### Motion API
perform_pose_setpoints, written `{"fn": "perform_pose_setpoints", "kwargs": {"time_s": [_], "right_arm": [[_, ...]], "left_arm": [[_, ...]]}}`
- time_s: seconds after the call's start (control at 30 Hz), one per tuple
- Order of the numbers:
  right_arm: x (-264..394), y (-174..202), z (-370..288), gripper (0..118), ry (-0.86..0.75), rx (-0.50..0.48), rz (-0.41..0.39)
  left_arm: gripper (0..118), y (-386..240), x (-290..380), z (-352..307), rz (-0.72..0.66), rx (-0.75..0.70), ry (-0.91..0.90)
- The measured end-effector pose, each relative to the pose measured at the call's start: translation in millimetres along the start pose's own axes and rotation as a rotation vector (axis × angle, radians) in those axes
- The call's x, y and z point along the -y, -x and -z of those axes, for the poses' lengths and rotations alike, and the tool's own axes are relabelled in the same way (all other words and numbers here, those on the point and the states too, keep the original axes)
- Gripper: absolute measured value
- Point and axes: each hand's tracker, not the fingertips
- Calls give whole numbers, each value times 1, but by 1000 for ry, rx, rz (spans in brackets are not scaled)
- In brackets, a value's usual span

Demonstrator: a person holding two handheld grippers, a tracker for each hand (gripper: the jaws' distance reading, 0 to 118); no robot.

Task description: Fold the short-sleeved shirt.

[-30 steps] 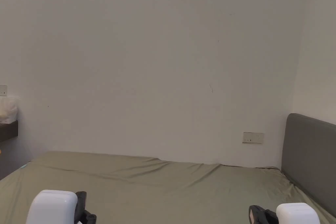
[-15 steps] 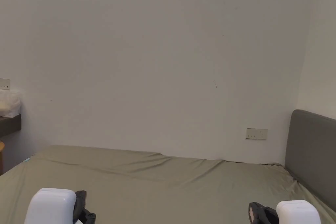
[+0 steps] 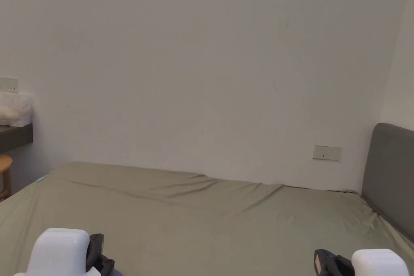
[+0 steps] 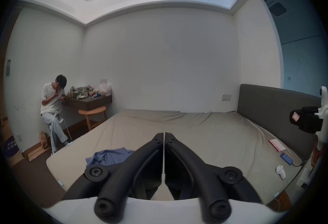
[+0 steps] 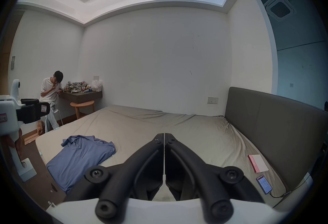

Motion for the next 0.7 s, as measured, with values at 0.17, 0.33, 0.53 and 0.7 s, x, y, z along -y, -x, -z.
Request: {"fn": "perform_pose_setpoints", "kwargs": {"time_s": [0.17, 0.33, 0.53, 0.7], "right_arm": [[25, 1, 25, 10, 55, -7, -32], [60, 3, 61, 10, 149, -11, -17], [119, 13, 97, 10, 312, -28, 2], [156, 20, 118, 10, 408, -28, -14]], "left_arm": [[118, 33, 53, 72, 29, -64, 279], [118, 66, 135, 163, 18, -43, 417], [117, 94, 246, 271, 75, -138, 660], [99, 103, 303, 314, 45, -165, 775]]}}
